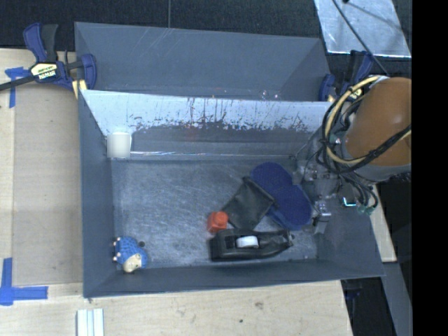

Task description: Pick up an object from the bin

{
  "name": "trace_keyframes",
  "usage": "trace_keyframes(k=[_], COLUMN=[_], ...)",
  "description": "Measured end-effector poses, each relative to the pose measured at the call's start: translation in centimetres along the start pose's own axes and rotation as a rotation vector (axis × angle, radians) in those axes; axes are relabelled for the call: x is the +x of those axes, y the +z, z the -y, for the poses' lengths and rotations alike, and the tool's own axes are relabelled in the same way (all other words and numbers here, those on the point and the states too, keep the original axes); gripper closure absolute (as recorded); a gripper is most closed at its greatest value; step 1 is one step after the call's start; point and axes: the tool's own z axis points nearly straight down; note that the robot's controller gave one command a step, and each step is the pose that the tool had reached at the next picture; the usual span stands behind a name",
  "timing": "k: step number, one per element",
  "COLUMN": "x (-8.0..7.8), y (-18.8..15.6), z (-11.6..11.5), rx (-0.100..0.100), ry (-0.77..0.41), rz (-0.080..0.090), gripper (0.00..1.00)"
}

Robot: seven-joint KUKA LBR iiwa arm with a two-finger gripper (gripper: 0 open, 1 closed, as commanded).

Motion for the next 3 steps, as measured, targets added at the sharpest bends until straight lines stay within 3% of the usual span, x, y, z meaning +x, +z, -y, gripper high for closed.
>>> trace_keyframes(k=[1, 2, 3], x=[-0.9, -1.1, -2.3], y=[8.3, 7.7, -5.5], z=[-1.8, -1.8, -1.3], rx=[0.009, 0.007, 0.002], ry=[0.07, 0.071, 0.073], rz=[0.019, 0.025, 0.017], gripper=[0.0, 1.0, 1.0])
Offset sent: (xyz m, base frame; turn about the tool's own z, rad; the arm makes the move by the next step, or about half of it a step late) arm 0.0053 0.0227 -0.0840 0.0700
